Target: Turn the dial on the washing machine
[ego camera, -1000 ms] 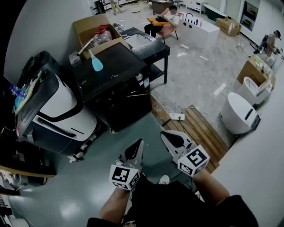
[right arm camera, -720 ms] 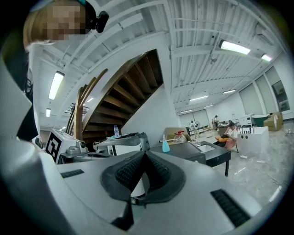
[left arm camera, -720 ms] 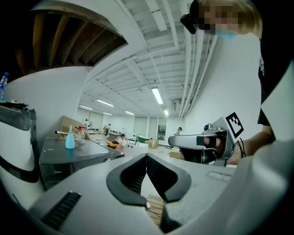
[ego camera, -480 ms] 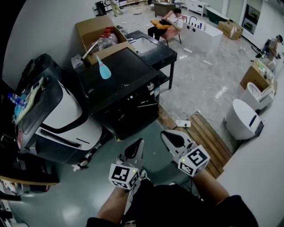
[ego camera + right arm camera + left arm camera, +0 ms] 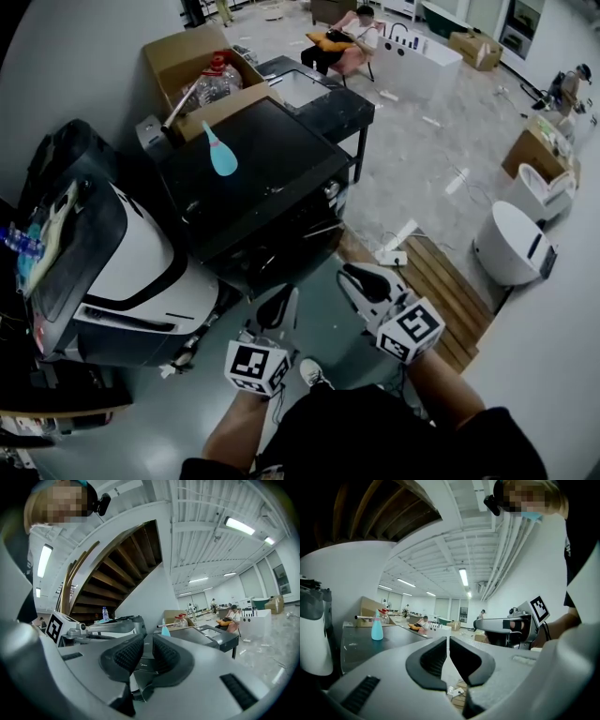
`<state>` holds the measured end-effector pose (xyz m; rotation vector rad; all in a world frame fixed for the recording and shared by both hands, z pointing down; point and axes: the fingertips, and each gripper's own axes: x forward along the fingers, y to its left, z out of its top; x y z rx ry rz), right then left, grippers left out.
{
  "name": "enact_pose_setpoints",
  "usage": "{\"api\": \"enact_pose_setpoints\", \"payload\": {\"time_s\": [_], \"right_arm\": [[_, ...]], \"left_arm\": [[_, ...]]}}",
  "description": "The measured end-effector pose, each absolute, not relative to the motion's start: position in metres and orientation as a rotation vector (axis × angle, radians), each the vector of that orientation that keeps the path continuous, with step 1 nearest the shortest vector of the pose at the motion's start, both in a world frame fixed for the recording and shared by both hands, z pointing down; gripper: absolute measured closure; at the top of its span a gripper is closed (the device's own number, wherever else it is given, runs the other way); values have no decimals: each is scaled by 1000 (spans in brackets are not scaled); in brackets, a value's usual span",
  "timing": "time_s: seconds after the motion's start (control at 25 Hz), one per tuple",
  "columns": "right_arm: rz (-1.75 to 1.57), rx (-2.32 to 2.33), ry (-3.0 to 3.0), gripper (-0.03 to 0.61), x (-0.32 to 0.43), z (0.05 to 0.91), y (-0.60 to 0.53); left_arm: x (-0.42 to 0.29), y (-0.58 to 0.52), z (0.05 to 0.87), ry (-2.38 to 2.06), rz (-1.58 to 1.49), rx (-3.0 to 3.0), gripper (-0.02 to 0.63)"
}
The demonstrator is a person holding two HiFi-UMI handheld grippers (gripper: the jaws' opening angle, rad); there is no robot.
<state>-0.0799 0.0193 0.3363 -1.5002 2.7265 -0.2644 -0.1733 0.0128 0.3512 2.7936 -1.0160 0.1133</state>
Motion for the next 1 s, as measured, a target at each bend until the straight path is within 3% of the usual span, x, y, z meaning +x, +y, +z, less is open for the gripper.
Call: {"api": "enact_pose_setpoints", "payload": {"time_s": [0.4,1.0], "right_arm": [[-201,-1601,2694,455,-110,337,-42],[-235,-1649,2754,383,-82,362,-98]], "left_arm": [[-207,-50,349,-939,100,2838,600],[-177,-98,363,-1012,100,2802,468]]}}
